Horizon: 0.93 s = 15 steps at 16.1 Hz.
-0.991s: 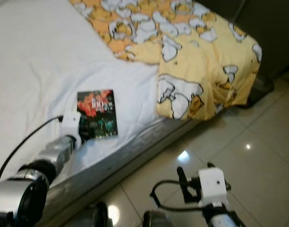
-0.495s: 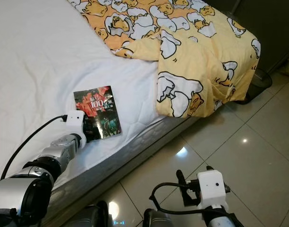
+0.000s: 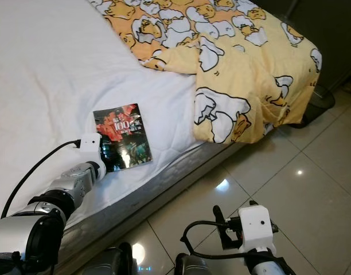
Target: Clean up the room
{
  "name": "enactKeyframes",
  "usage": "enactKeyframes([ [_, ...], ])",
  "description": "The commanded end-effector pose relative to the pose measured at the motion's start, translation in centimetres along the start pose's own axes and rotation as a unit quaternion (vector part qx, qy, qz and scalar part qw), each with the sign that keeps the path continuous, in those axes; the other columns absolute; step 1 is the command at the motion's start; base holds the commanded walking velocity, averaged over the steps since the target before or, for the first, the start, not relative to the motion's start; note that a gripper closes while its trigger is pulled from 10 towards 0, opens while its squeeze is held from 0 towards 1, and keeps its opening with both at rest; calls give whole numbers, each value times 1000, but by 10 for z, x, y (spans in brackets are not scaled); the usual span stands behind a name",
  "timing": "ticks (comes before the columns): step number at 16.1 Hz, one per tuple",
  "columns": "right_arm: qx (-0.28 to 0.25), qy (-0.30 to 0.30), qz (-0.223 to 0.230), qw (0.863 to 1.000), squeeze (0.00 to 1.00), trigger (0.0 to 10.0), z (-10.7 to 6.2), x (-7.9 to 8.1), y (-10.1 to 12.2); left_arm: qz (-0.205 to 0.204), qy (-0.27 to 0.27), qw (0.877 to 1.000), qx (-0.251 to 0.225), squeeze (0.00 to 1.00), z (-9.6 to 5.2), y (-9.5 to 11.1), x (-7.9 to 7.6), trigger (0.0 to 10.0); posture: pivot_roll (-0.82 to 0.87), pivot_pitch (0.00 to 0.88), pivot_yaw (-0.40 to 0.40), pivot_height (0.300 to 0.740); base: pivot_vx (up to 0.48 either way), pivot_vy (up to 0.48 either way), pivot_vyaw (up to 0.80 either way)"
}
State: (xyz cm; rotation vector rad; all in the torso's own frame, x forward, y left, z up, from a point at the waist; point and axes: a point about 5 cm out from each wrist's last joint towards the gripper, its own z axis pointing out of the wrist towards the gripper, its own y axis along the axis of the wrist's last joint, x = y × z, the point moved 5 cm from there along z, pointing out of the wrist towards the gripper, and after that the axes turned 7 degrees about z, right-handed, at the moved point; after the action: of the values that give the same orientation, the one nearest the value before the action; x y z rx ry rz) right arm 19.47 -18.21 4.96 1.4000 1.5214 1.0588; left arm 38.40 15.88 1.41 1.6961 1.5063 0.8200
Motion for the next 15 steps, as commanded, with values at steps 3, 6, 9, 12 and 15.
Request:
enactKeyframes([
  [3,9,-3,-2,1000,0,10000,-1,-2,-3,20,-57,997,46,0,-1,-32,-31,0,-218,188,-78,740,0,0,0],
  [6,8,-5,-2,1000,0,10000,0,-3,-3,29,-80,994,65,0,-4,-55,-48,0,-220,178,-73,740,0,0,0],
  [9,6,-6,-1,1000,0,10000,4,-3,-4,0,-126,991,35,0,-5,-49,-76,0,-208,160,-63,740,0,0,0],
  [12,2,-6,4,1000,0,10000,11,-2,-3,-46,-164,985,8,0,-6,-39,-98,0,-194,148,-57,740,0,0,0],
  [15,-8,-8,7,1000,0,10000,23,-3,0,-116,-169,978,-35,0,-4,-12,-100,0,-168,97,-37,740,0,0,0],
])
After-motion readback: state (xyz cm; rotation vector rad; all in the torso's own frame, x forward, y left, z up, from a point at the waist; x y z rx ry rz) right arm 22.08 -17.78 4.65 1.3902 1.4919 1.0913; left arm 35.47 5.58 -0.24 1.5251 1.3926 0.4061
